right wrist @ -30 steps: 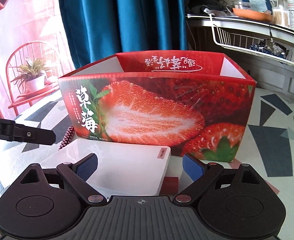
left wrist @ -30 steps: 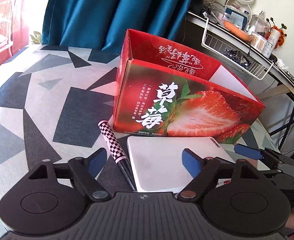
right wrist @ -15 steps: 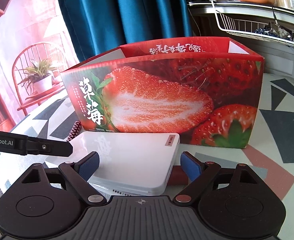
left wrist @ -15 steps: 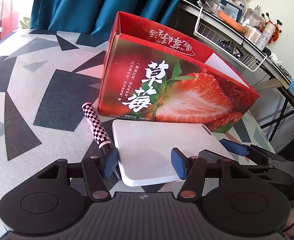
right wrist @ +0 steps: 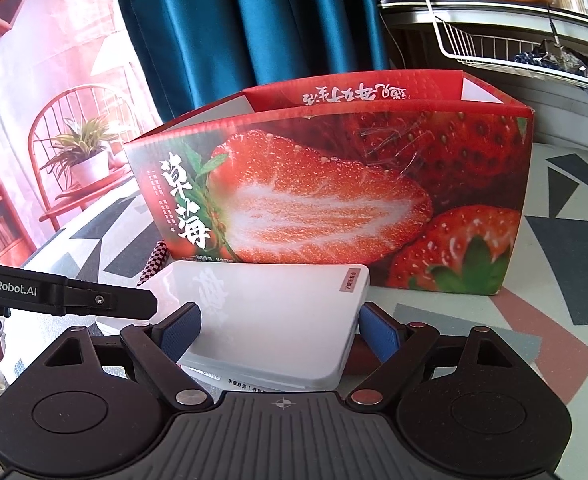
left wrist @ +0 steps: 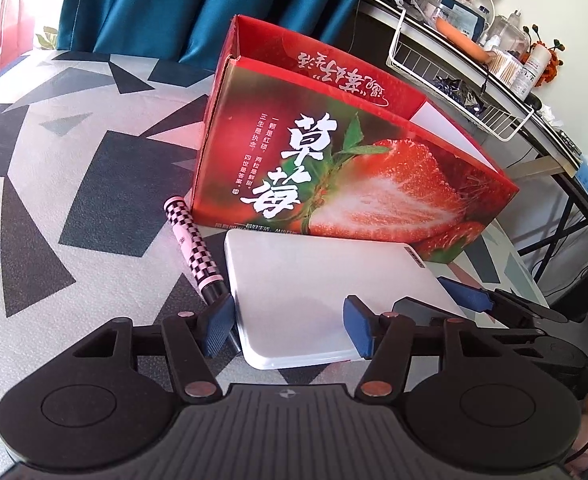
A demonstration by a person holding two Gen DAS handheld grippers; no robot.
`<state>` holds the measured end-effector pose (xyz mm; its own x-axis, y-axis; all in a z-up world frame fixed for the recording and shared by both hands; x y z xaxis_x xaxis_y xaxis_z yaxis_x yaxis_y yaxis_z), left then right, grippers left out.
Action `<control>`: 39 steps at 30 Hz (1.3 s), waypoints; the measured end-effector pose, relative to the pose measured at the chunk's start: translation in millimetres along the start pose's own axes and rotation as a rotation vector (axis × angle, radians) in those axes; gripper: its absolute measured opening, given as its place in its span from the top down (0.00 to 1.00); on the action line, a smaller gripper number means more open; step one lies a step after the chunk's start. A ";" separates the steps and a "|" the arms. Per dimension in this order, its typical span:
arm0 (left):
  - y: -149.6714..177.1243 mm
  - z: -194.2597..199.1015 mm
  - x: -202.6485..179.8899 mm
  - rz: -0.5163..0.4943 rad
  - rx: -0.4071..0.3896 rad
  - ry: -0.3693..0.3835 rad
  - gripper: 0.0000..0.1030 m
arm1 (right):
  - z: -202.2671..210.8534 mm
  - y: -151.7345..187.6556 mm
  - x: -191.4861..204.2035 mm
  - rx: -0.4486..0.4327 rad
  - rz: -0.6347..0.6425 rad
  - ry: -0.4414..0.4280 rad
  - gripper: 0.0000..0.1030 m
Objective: Organize rigid objects
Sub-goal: 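Move both tools toward the white flat case beside the box, then close both tools on the white flat case and lift it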
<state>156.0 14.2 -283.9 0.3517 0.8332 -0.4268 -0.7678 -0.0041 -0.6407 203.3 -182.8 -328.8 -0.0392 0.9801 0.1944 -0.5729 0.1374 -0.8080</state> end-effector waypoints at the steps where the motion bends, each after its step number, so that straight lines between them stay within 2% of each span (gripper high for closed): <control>1: 1.1 -1.5 1.8 0.014 0.012 0.002 0.40 | -0.5 0.1 -1.0 0.006 -0.009 -0.003 0.19; 4: 4.4 -4.1 7.5 0.054 0.024 0.016 0.40 | -4.3 2.6 -4.5 0.042 -0.043 -0.022 0.22; 6: 3.6 -3.9 6.0 0.046 0.019 0.019 0.40 | -5.8 5.2 -5.2 0.055 -0.060 -0.039 0.25; 19: 3.2 -2.7 1.8 0.025 0.009 0.012 0.41 | -2.2 4.5 -4.3 0.038 -0.038 -0.032 0.28; 28: -0.8 6.6 -3.2 -0.016 -0.021 -0.024 0.42 | 6.1 -0.9 0.7 0.005 0.012 -0.020 0.36; 39: -15.6 34.8 -18.4 -0.065 -0.129 -0.035 0.44 | 30.7 -24.4 6.6 -0.067 0.023 -0.022 0.40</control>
<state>142.9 18.2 -243.9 0.3776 0.8528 -0.3606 -0.6683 -0.0185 -0.7436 191.9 -184.0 -290.7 -0.0705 0.9799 0.1867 -0.5158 0.1244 -0.8477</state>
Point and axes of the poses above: each gripper's, at about its wrist camera, not at the fingertips, and z roughly against the way its jaws point, x to its left, y to its underside, the point moved 3 cm from there along -z, roughly the way its jaws point, and after that the axes turned 6 degrees about y, right-handed, at the moved point
